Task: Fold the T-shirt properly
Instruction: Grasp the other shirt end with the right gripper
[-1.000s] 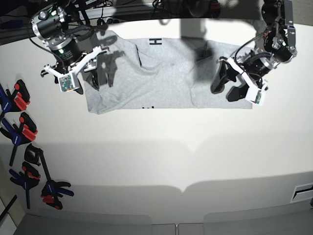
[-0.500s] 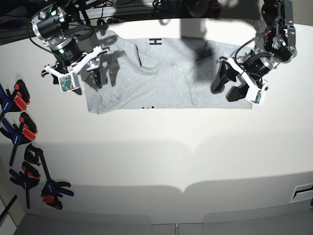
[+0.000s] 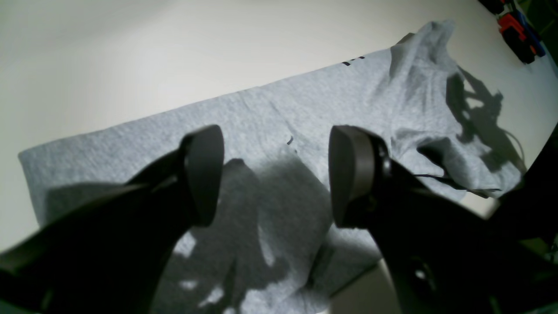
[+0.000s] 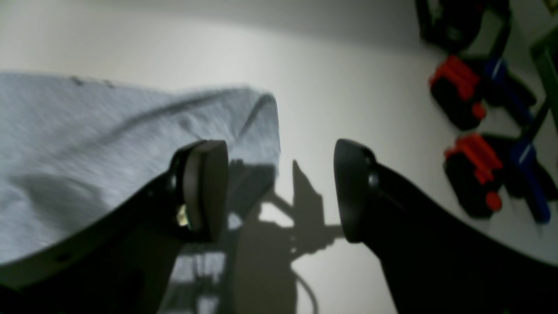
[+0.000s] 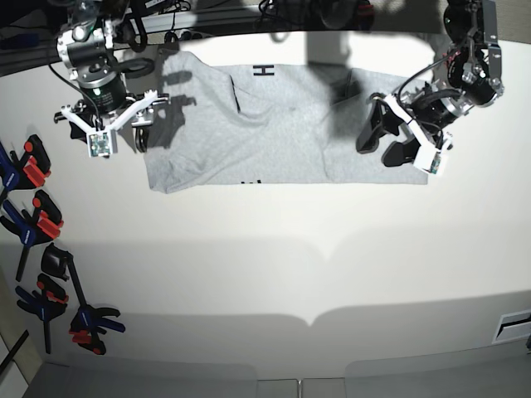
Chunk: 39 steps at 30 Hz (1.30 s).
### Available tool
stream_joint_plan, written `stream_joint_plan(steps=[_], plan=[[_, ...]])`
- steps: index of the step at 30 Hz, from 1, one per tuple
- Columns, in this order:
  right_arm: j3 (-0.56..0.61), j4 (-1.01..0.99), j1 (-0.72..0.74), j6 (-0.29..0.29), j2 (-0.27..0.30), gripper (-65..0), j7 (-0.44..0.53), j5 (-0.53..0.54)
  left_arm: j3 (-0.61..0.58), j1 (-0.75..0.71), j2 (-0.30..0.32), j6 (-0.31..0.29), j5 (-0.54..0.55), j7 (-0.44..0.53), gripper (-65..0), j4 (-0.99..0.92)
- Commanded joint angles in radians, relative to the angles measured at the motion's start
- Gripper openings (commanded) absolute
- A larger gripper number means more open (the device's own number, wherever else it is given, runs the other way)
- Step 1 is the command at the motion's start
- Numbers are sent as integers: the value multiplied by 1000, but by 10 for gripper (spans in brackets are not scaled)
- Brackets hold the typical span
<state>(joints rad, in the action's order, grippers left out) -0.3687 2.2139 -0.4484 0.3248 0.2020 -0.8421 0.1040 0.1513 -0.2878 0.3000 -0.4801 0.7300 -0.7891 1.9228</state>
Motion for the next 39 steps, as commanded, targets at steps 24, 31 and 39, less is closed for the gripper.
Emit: stream_joint_plan(steps=[24,31,39], plan=[[-229,-679,334,230,8,-293,-322,389,3,5,16,-5,23,-2,-286,20],[-220,-694,335,233,5,-293,-274,398,3,5,16,-5,23,-2,-286,20],[-200,-694,335,233,-68,-293,-296,397,3,5,16,-5,23,5,-286,20]])
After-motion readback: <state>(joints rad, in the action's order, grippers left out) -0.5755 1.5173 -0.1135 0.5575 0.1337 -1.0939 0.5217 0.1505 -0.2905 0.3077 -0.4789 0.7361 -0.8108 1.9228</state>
